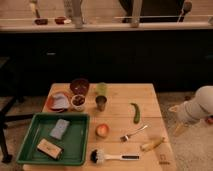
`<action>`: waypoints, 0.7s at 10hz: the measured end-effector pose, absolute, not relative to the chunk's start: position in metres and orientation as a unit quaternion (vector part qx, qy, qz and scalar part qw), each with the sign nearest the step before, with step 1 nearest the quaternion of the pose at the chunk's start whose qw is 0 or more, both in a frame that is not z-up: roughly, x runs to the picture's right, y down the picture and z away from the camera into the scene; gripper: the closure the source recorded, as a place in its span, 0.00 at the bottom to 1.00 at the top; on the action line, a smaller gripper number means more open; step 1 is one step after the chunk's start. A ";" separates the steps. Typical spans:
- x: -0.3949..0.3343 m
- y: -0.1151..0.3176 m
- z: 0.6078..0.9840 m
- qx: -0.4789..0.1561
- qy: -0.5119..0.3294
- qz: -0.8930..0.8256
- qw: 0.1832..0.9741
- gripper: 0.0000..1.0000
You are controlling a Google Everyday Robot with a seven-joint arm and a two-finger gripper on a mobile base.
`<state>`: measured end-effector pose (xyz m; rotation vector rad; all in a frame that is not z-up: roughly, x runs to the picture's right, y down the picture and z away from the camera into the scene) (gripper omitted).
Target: Place banana in tray
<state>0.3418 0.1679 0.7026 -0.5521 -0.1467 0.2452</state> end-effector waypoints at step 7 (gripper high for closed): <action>0.326 0.189 0.743 -0.314 -0.108 0.055 0.942 0.20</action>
